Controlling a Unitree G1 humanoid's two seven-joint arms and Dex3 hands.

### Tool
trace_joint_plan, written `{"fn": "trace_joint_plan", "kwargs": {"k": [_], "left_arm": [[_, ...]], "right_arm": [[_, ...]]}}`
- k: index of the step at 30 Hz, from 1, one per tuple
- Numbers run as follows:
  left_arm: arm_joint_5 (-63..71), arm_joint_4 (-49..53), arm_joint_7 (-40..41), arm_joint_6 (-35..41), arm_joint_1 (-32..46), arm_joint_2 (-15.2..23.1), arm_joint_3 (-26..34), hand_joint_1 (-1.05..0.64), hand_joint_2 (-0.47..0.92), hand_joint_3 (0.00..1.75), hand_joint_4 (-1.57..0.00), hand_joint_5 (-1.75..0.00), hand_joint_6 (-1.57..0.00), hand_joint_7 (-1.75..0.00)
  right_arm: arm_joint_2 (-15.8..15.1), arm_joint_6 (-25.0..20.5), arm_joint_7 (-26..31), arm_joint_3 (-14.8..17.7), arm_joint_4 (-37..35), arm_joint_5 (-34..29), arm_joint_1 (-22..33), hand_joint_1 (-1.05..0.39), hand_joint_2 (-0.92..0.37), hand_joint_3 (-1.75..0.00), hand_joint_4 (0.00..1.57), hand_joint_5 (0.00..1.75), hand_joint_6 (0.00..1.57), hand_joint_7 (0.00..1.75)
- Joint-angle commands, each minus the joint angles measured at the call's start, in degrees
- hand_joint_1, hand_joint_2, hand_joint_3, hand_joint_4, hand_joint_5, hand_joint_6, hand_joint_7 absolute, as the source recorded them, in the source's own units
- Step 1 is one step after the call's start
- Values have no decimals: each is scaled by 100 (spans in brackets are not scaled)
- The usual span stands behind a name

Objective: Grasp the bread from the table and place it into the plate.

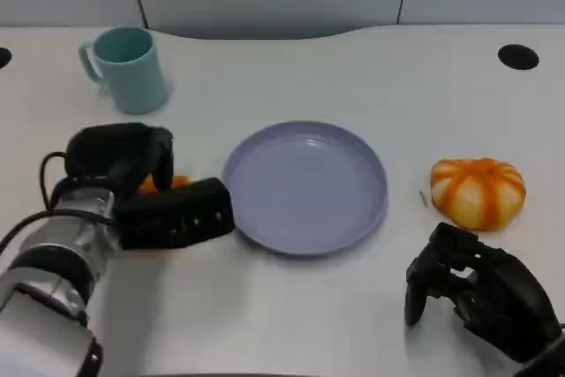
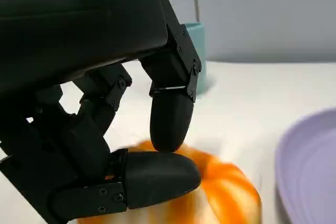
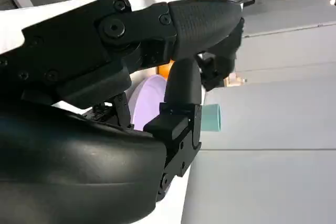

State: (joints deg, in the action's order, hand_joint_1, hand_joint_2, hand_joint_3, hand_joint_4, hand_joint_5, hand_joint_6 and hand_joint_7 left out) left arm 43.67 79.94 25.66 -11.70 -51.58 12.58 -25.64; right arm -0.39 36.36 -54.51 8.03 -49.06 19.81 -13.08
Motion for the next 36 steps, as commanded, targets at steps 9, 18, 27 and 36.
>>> {"fn": "trace_joint_plan", "kwargs": {"k": [9, 18, 27, 36], "left_arm": [[-147, -41, 501, -336, -339, 314, 140, -105, 46, 131, -96, -175, -78, -175], [-298, -17, -322, -357, -426, 225, 230, -105, 79, 59, -39, -175, -28, -174], [-145, -1, -1095, 79, -394, 67, -47, -105, 92, 37, 0, -173, 0, -141], [-49, 14, -1066, 270, -247, -51, -229, -105, 92, 55, 0, -175, 0, -172]], "right_arm": [[-84, 38, -13, 87, -185, 29, -174, -76, -92, -27, 63, 171, 54, 140], [-46, 67, -37, 140, -263, 55, -227, -75, -92, -26, 64, 170, 55, 140], [-1, -242, -211, 204, -106, 244, -144, -74, -92, -23, 68, 166, 58, 134], [-31, 47, -193, 197, -168, 135, -130, -74, -92, -28, 63, 169, 55, 138]]}}
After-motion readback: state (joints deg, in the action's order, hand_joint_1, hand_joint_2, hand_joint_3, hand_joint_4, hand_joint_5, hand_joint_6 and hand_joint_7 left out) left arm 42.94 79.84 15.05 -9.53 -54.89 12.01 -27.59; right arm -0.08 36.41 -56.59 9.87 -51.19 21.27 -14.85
